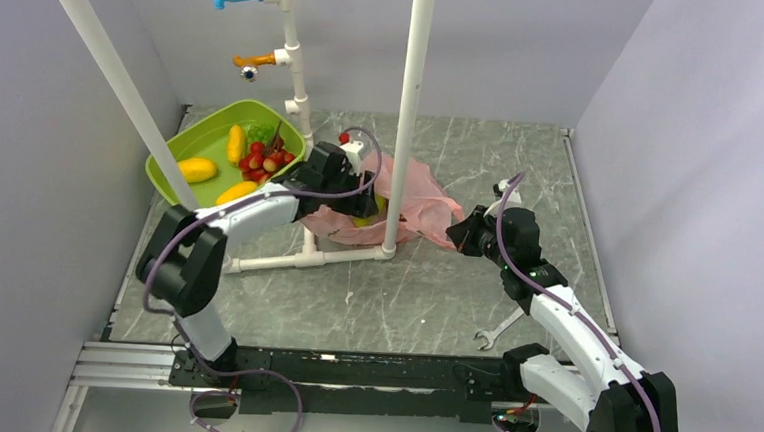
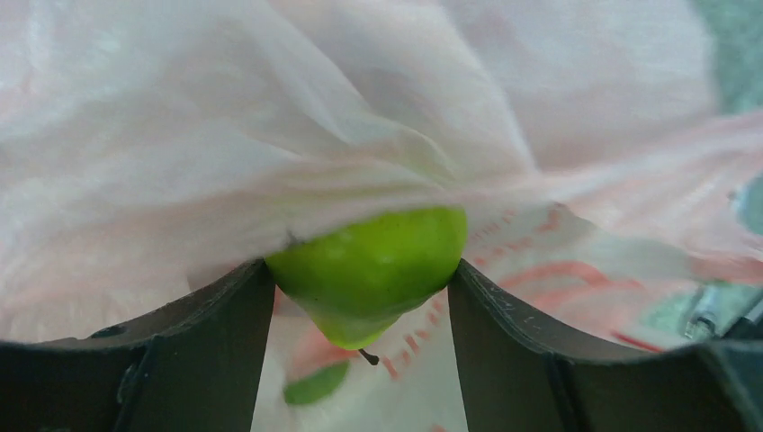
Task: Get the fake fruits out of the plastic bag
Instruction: Take out the fake fruit from the plastic bag, then place the fake fruit in the bin.
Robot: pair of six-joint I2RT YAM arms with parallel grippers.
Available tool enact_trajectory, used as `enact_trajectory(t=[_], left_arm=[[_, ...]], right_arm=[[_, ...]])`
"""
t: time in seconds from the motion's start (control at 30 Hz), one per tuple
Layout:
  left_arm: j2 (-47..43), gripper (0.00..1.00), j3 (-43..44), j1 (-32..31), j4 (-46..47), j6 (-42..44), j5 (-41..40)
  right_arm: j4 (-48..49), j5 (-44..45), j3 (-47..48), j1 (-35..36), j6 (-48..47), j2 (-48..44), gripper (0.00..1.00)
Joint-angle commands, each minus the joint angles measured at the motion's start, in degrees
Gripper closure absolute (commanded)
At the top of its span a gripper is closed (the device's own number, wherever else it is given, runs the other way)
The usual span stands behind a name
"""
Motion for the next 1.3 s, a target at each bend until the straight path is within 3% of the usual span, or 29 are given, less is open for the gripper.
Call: enact_trajectory(t=[0.0, 0.13, 0.27, 0.53, 0.63, 0.77, 0.9, 1.27], left_arm=[[-8.5, 0.77, -3.7, -0.1, 2.7, -1.2, 5.9], [-13.9, 0.82, -5.5, 0.4, 2.7, -1.1, 6.2], [-17.7, 1.0, -4.7, 1.4, 0.5, -0.5, 6.3], [-24.2, 1.0, -1.5, 7.7, -6.2, -0.6, 0.2], [-24.3, 1.0, 1.5, 10.8, -12.8, 0.1, -10.2], [-22.0, 1.0, 6.1, 13.8, -18.8, 1.5, -27.2], [-18.4, 1.0, 8.4, 15.8, -18.0, 4.4, -36.6], [-5.3, 1.0, 11.8, 29.8, -15.4, -6.1, -33.7]], right_arm=[[1.0, 0.1, 0.5, 0.2, -0.9, -0.1, 1.0], [2.8, 0.0, 0.0, 0.2, -0.8, 0.4, 1.0], [2.5, -0.5, 0.5, 0.2, -1.1, 1.4, 1.0], [1.8, 0.2, 0.5, 0.3, -1.9, 0.6, 1.0], [1.7, 0.5, 0.5, 0.2, -2.4, 0.3, 1.0], [1.5, 0.8, 0.5, 0.2, -2.6, 0.0, 1.0], [0.8, 0.5, 1.6, 0.3, -2.8, 0.4, 1.0], [3.8, 0.5, 0.4, 0.2, -2.3, 0.2, 1.0]])
